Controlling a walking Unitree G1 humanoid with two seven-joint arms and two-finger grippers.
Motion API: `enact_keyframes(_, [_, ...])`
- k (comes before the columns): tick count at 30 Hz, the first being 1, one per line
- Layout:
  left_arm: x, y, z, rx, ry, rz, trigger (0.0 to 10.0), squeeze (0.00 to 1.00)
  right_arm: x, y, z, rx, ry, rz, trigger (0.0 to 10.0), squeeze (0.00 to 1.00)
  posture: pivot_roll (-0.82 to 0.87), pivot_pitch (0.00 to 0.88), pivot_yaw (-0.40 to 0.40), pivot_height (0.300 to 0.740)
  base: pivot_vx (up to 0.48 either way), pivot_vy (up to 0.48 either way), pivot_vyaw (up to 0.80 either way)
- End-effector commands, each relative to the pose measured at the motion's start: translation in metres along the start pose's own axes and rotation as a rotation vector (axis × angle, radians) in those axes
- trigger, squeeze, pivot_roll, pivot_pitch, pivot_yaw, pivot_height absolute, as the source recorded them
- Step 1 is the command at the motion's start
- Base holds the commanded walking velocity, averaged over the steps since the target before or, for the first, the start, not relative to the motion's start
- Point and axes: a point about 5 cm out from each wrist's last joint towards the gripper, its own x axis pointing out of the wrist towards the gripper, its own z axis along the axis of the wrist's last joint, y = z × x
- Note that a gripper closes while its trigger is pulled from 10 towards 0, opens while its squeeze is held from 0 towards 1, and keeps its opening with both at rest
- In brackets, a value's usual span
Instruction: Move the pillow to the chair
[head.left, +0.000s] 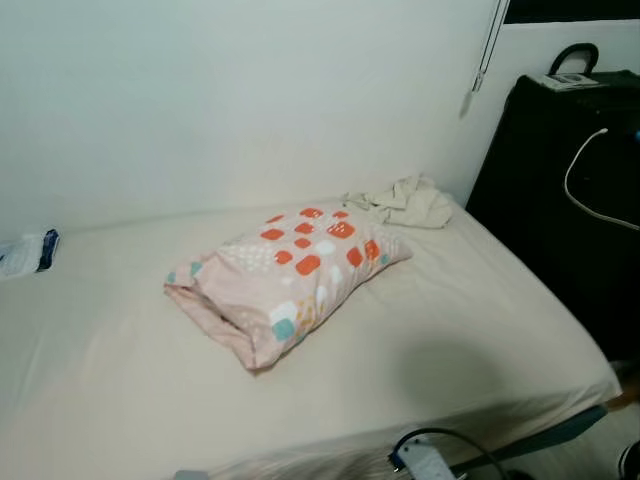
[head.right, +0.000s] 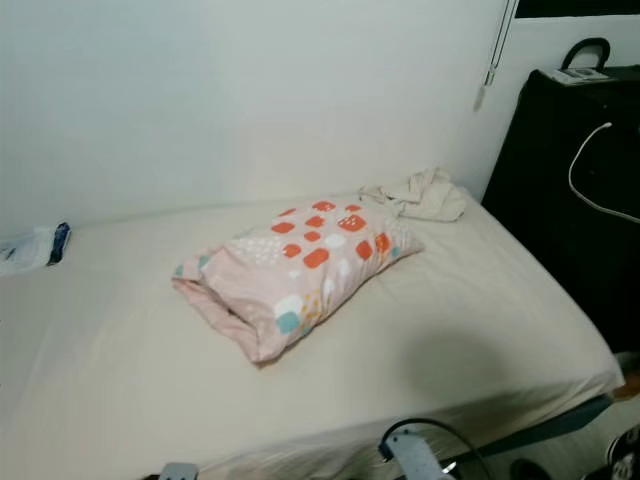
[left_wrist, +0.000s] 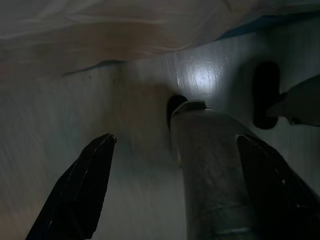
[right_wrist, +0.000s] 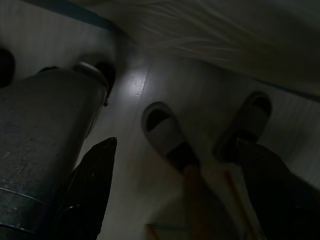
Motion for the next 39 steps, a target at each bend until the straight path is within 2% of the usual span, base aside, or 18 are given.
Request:
enact_keyframes(1, [0.0, -0.004, -0.002, -0.006, 0.01, -0.009, 10.0, 0.0, -0.001, -0.006, -0.001, 0.007, 0.001, -0.015, 10.0, 0.0, -0.06, 0.026, -0.021, 0.74, 0.0, 0.0, 0.0])
enact_keyframes(19, [0.001, -0.007, 0.004, -0.02, -0.017, -0.015, 10.0, 0.0, -0.001, -0.008, -0.001, 0.003, 0.0, -0.019, 10.0, 0.0, -0.06, 0.023, -0.026, 0.74, 0.0, 0.0, 0.0])
enact_keyframes(22, [0.001, -0.008, 0.007, -0.002, -0.029, -0.021, 10.0, 0.0, -0.001, -0.008, 0.0, 0.002, 0.0, -0.02, 10.0, 0.0, -0.06, 0.022, -0.027, 0.74, 0.0, 0.0, 0.0])
enact_keyframes(25, [0.002, -0.009, 0.01, 0.011, -0.036, -0.024, 10.0, 0.0, -0.001, -0.008, 0.0, 0.002, 0.0, -0.021, 10.0, 0.0, -0.06, 0.022, -0.028, 0.74, 0.0, -0.48, 0.0])
enact_keyframes(31, [0.002, -0.008, 0.015, -0.025, -0.058, -0.019, 10.0, 0.0, -0.001, -0.008, 0.0, 0.002, -0.001, -0.021, 10.0, 0.0, -0.06, 0.018, -0.027, 0.74, 0.0, -0.242, 0.0])
enact_keyframes(36, [0.003, -0.008, 0.033, -0.044, -0.131, -0.03, 10.0, 0.0, -0.001, -0.008, 0.0, 0.0, -0.002, -0.022, 10.0, 0.0, -0.06, 0.016, -0.025, 0.74, 0.0, 0.0, 0.0])
enact_keyframes(38, [0.003, -0.009, 0.057, -0.066, -0.236, -0.059, 10.0, 0.0, -0.001, -0.007, -0.001, -0.005, 0.003, -0.021, 10.0, 0.0, -0.06, 0.016, -0.026, 0.74, 0.0, 0.0, -0.38])
enact_keyframes(39, [0.003, -0.009, 0.057, -0.066, -0.236, -0.059, 10.0, 0.0, -0.001, -0.007, -0.001, -0.005, 0.003, -0.021, 10.0, 0.0, -0.06, 0.016, -0.026, 0.74, 0.0, 0.0, -0.75])
